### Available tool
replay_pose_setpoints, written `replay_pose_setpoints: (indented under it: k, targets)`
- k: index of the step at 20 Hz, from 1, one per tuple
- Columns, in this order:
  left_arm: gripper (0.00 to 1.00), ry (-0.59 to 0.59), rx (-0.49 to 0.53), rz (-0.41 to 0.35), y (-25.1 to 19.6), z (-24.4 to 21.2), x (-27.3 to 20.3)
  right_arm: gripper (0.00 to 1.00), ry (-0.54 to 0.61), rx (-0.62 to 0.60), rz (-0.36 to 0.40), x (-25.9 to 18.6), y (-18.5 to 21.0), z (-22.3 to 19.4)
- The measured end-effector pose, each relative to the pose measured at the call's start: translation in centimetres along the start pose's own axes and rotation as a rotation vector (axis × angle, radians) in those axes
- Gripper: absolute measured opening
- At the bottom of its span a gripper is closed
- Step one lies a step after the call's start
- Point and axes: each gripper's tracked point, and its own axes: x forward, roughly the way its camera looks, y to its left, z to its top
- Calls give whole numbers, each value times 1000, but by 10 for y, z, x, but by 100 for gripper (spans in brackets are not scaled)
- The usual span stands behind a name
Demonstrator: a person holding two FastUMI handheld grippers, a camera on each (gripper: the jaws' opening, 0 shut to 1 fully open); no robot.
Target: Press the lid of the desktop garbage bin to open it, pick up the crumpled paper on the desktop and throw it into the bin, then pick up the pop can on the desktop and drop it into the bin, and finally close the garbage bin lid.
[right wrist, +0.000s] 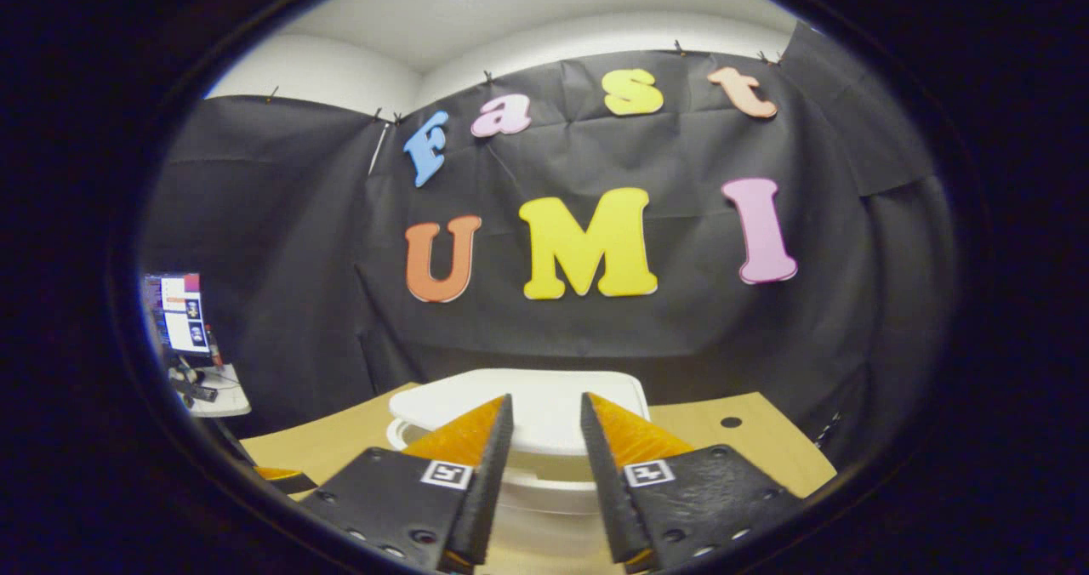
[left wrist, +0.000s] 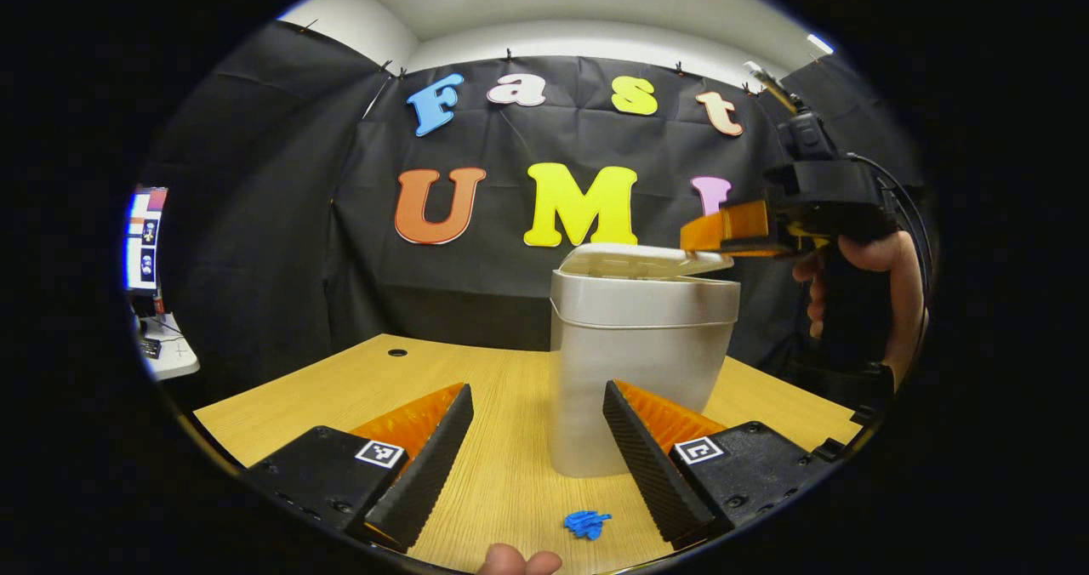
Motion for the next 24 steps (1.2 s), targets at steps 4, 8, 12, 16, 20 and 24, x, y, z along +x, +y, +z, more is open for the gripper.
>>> replay_pose_setpoints:
  k: [4, 8, 12, 16, 20, 24]
  targets:
    - [99, -4, -17, 12, -3, 2, 3, 94, -49, -8, -16, -9, -4, 9]
    - [99, 6, -12, 17, -3, -2, 3, 95, -113, -21, -45, -25, -10, 25]
    - [99, 12, -22, 26, -3, -7, 1, 96, -124, -14, -56, -43, -18, 18]
    - [99, 34, -15, 16, -8, -17, 1, 95, -95, -22, -62, -71, -34, -16]
    - [99, 62, -22, -4, -19, -36, -6, 96, -74, 20, -62, -95, -50, -53]
    - [99, 121, -22, -23, -32, -67, -6, 95, -53, 34, -109, -114, -74, -87]
